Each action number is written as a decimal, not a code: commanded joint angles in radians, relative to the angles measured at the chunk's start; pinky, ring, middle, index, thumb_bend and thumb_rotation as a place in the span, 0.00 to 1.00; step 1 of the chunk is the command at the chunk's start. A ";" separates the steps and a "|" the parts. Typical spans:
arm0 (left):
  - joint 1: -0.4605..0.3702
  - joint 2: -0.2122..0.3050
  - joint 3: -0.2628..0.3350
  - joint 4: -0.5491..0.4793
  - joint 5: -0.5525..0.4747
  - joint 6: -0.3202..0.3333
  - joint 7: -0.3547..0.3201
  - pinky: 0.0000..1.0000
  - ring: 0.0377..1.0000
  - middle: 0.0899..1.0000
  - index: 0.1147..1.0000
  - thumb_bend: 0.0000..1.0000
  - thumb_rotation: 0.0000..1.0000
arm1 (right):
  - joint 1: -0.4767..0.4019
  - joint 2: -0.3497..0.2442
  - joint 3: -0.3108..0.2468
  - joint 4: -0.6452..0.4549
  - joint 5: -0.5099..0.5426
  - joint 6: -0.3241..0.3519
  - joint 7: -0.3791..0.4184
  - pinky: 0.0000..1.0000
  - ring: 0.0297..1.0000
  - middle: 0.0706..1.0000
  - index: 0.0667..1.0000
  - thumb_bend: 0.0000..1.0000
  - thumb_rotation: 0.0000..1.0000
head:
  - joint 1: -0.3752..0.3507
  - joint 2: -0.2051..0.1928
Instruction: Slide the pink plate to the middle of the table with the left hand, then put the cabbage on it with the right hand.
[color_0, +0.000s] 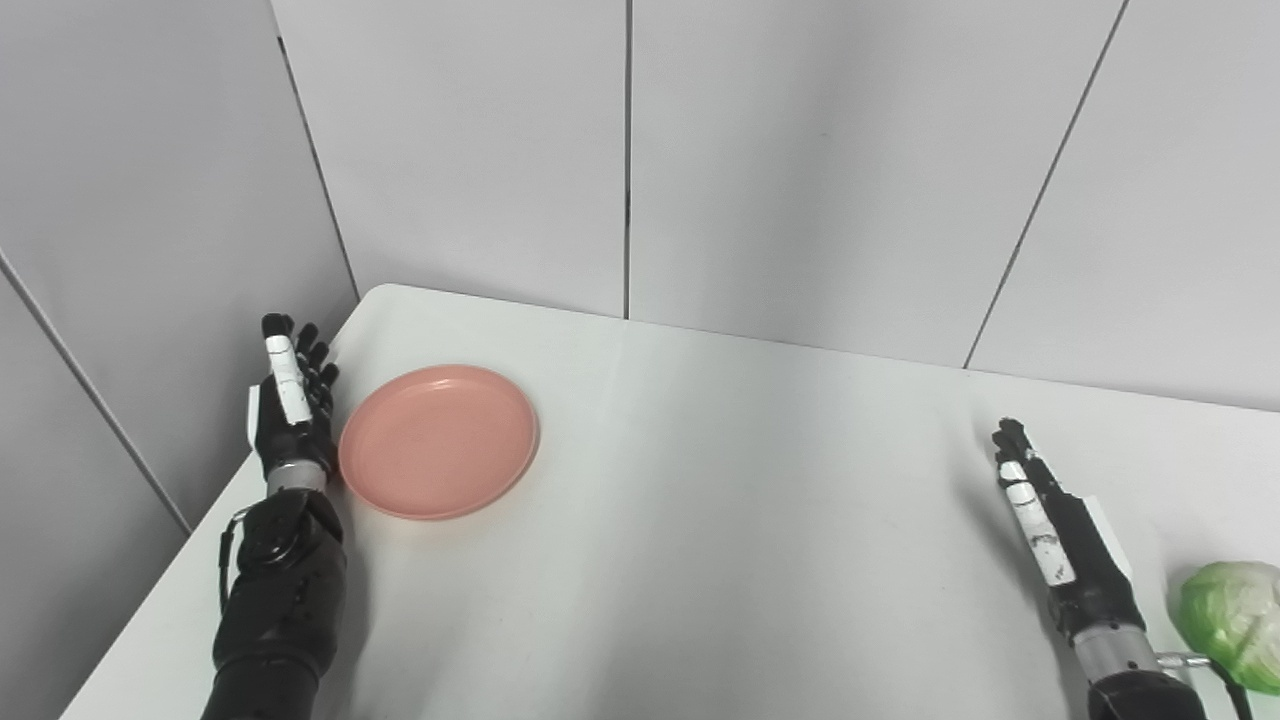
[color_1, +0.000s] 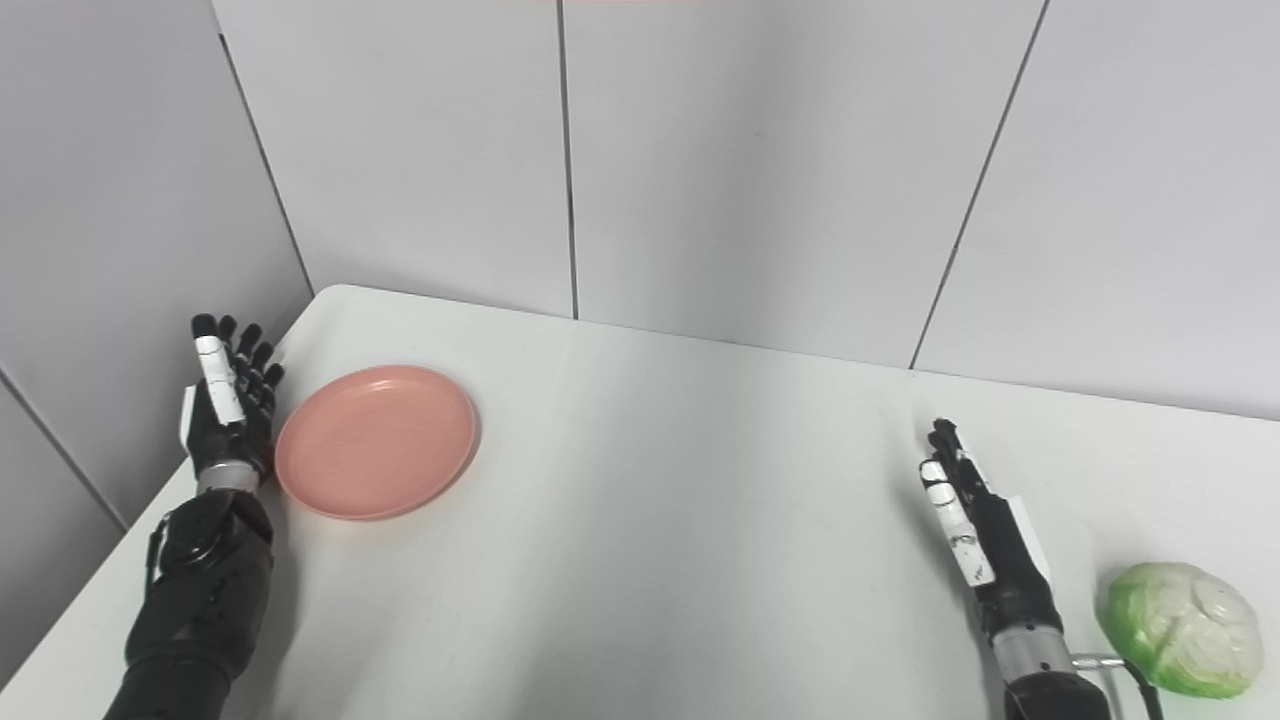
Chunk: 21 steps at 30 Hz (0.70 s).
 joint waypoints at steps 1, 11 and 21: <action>0.003 -0.005 -0.018 -0.004 0.009 0.014 -0.027 1.00 1.00 1.00 1.00 0.92 1.00 | -0.011 -0.015 -0.005 -0.018 0.000 -0.016 -0.004 0.98 0.96 0.95 0.96 0.68 1.00 | 0.000 0.001; 0.011 -0.038 -0.066 -0.052 0.031 0.060 -0.029 0.97 0.98 0.97 0.99 0.88 1.00 | -0.012 -0.011 -0.012 -0.024 0.012 0.005 0.005 0.98 0.97 0.96 0.97 0.68 1.00 | -0.005 0.003; 0.057 -0.082 -0.148 -0.204 0.063 0.139 -0.050 0.97 0.98 0.98 0.99 0.89 1.00 | -0.009 -0.009 -0.008 -0.028 0.007 -0.002 -0.003 0.98 0.97 0.95 0.96 0.68 1.00 | -0.017 0.006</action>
